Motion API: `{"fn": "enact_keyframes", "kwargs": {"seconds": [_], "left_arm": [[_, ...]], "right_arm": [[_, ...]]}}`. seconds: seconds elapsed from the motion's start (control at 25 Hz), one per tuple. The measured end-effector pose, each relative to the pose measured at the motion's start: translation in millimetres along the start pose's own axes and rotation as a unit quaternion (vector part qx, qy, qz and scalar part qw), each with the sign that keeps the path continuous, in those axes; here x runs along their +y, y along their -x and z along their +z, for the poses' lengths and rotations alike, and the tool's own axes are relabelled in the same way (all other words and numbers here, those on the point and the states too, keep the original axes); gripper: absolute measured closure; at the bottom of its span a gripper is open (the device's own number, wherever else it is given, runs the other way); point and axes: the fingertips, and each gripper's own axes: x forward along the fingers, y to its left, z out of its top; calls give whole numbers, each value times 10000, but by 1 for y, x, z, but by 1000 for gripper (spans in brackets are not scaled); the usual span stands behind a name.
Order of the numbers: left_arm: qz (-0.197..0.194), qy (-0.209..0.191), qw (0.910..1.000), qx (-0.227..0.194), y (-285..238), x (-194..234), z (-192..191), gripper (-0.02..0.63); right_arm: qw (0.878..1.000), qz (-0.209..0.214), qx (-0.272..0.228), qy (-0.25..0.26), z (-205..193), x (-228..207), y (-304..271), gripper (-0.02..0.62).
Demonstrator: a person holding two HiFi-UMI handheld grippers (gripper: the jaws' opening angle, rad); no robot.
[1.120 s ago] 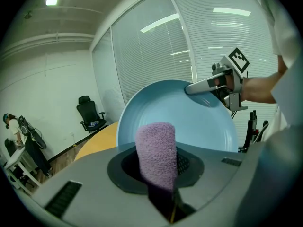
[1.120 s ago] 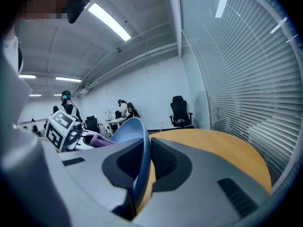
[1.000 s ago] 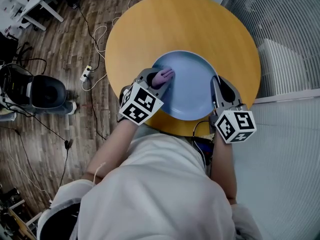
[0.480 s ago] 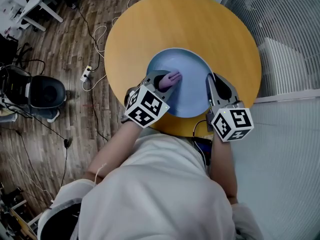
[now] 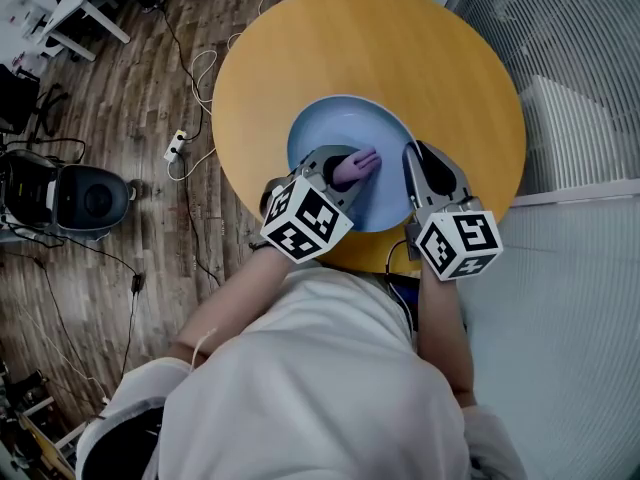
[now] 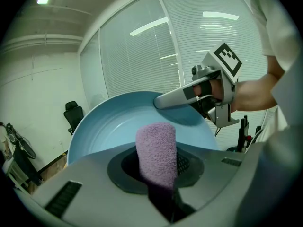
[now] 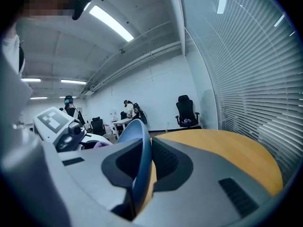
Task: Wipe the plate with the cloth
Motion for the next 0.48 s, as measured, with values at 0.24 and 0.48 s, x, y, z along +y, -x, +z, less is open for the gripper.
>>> {"fn": "enact_keyframes", "kwargs": {"seconds": [0.24, 0.48], "left_arm": [[-140, -97, 9998, -39, -5, -11, 7, 525], [-257, -188, 9995, -89, -13, -22, 11, 525]], "right_arm": [[9999, 60, 46, 77, 0, 5, -7, 549], [9999, 97, 81, 36, -8, 5, -9, 548]]}}
